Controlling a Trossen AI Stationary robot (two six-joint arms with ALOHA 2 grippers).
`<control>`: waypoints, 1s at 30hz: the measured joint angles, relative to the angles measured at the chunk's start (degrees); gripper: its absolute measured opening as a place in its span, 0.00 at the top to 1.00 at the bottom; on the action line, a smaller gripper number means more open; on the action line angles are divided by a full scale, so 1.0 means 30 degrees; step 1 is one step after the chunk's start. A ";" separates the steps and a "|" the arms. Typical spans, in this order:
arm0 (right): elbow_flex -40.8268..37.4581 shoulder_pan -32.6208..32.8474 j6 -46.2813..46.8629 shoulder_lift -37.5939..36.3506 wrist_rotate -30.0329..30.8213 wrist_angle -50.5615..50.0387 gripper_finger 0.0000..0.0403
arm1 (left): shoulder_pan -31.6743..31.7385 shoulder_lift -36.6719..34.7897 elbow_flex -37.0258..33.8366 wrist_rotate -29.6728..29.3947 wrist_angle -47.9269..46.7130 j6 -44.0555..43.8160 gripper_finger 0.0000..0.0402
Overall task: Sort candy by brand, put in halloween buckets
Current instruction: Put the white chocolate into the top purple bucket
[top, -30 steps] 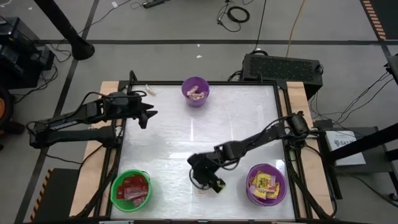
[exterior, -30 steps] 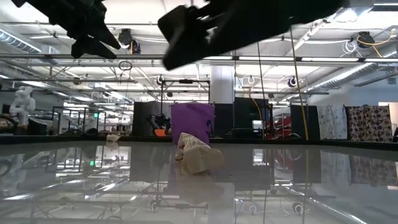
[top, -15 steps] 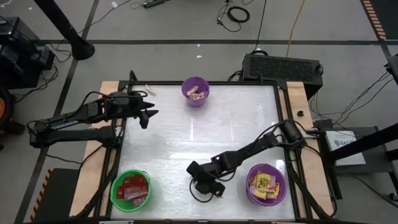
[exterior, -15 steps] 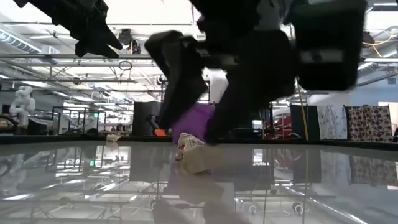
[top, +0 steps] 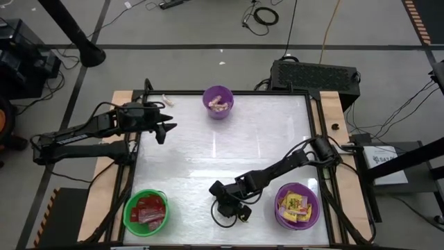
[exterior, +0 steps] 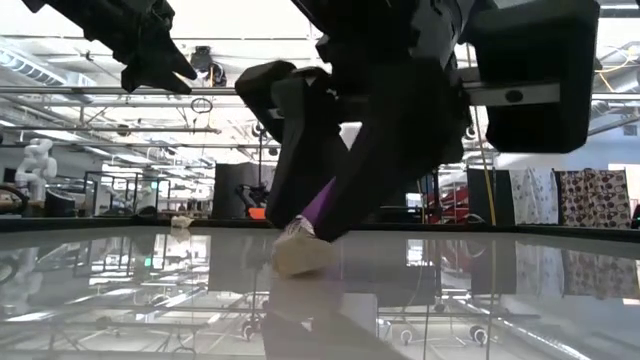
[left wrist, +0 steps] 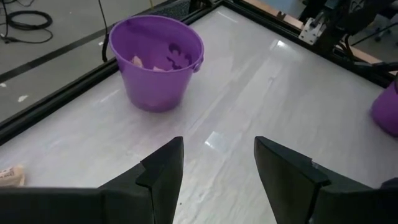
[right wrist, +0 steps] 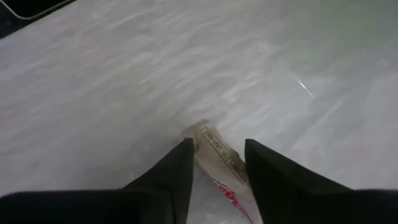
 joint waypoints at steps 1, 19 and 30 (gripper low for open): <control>0.0000 0.0000 0.0017 0.0002 0.0000 0.0015 0.68 | 0.0000 -0.0007 0.0000 0.0004 -0.0025 0.0000 0.49; 0.3179 -0.1116 0.0605 -0.0005 0.0131 -0.2992 0.99 | 0.0000 -0.0005 0.0000 0.0062 -0.0113 0.0998 0.49; 0.6266 -0.2549 0.4012 -0.0055 0.0121 -0.7074 0.96 | 0.0000 0.0000 0.0000 0.0062 -0.0135 0.1257 0.49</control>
